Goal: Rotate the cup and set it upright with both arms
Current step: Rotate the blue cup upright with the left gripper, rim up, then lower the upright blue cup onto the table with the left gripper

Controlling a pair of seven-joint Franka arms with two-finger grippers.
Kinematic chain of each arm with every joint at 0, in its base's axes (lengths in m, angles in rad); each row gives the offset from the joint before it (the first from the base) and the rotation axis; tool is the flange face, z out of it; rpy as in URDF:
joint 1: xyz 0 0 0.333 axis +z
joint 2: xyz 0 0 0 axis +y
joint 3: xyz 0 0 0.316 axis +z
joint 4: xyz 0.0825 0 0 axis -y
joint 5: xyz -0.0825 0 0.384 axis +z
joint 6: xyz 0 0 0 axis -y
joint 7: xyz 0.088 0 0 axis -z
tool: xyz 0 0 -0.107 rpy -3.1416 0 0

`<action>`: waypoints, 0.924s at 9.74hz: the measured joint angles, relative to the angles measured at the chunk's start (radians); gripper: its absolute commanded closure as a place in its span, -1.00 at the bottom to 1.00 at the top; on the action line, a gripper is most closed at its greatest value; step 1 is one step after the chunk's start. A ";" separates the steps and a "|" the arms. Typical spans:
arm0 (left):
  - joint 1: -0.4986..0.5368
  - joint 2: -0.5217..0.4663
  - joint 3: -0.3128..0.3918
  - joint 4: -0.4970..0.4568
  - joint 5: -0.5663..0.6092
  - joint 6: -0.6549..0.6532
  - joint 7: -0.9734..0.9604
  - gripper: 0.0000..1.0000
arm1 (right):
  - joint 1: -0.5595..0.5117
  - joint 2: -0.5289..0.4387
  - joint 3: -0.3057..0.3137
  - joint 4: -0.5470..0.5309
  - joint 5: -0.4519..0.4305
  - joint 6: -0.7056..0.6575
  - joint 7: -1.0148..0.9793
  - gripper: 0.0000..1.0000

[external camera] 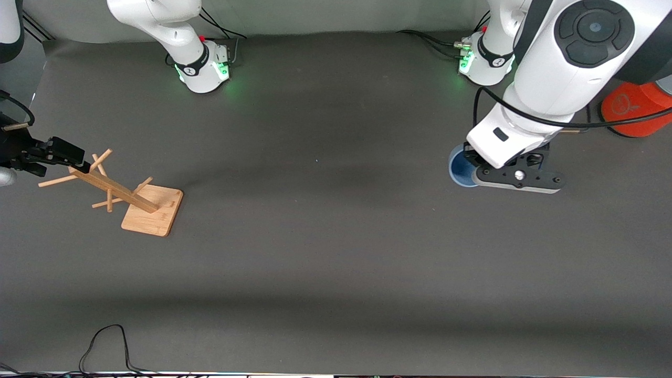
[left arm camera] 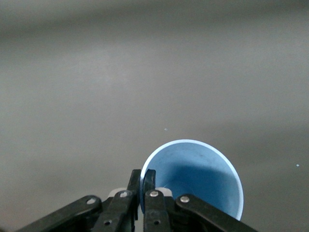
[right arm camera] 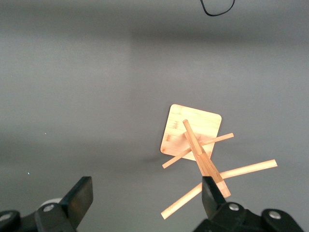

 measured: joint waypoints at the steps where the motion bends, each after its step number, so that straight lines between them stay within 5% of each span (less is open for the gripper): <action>1: 0.000 -0.016 -0.001 -0.085 -0.010 0.107 -0.009 1.00 | 0.000 0.000 0.000 0.000 0.000 0.000 0.000 -1.00; 5: -0.077 -0.013 -0.022 -0.382 -0.019 0.558 -0.176 1.00 | 0.000 0.000 0.000 0.000 0.000 0.000 0.000 -1.00; 9: -0.193 0.111 -0.025 -0.505 0.083 0.885 -0.466 1.00 | 0.000 0.001 0.000 0.000 0.000 -0.002 0.000 -1.00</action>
